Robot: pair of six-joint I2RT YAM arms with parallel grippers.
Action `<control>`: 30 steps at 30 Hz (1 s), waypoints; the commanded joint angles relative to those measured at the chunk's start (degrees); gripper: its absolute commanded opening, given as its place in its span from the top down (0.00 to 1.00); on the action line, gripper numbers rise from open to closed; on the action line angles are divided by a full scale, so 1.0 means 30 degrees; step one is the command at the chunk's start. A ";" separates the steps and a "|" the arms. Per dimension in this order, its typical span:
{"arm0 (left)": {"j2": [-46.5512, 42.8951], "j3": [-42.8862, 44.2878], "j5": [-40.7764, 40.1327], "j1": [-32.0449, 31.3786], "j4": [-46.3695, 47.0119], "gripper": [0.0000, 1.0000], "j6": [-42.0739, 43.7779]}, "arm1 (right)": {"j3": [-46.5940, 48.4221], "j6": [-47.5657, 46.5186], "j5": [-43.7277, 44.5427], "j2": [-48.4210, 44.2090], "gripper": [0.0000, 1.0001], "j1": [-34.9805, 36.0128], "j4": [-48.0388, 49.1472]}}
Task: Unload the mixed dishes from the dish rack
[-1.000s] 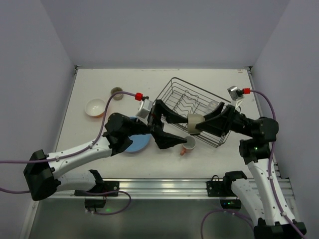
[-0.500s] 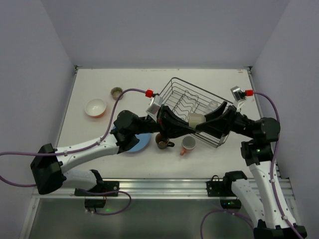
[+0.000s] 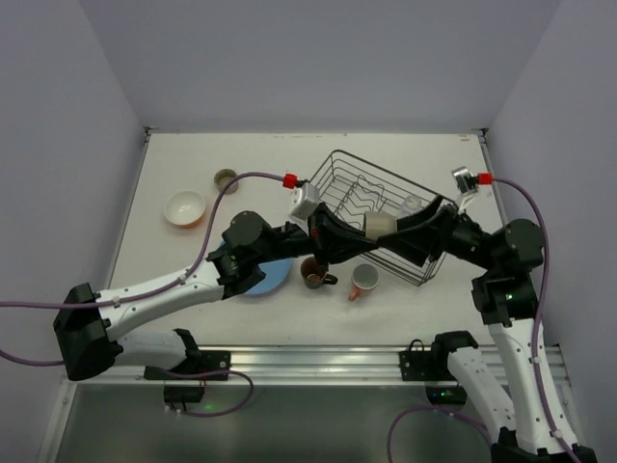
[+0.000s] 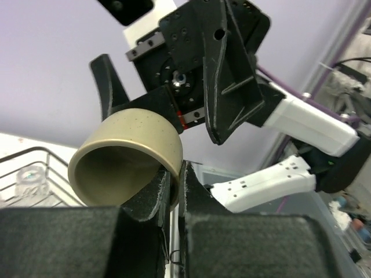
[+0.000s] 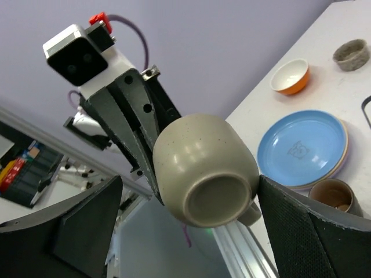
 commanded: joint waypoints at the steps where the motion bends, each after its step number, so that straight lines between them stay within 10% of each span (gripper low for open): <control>1: -0.1450 0.1735 -0.3677 0.0004 -0.2952 1.00 0.2256 | 0.2200 -0.2544 0.1940 -0.0099 0.01 -0.0027 -0.3743; 8: -0.1513 0.4838 -0.8865 0.3185 -1.1813 1.00 0.2380 | 0.4459 -0.5943 0.7562 -0.0567 0.01 -0.0057 -0.9540; 16: 0.5659 1.4462 -1.1325 0.8933 -2.4969 1.00 0.1556 | 0.4695 -0.7381 0.8886 -0.1212 0.01 -0.0028 -1.1042; 25: 1.6061 2.6601 -1.1680 1.1603 -3.2979 1.00 0.3399 | 0.4988 -0.8962 0.9385 -0.1857 0.01 -0.0057 -1.3034; 30: 1.9230 2.7963 -1.1300 1.2454 -3.3517 1.00 0.4277 | 0.4871 -0.9403 0.9532 -0.2092 0.01 -0.0057 -1.3650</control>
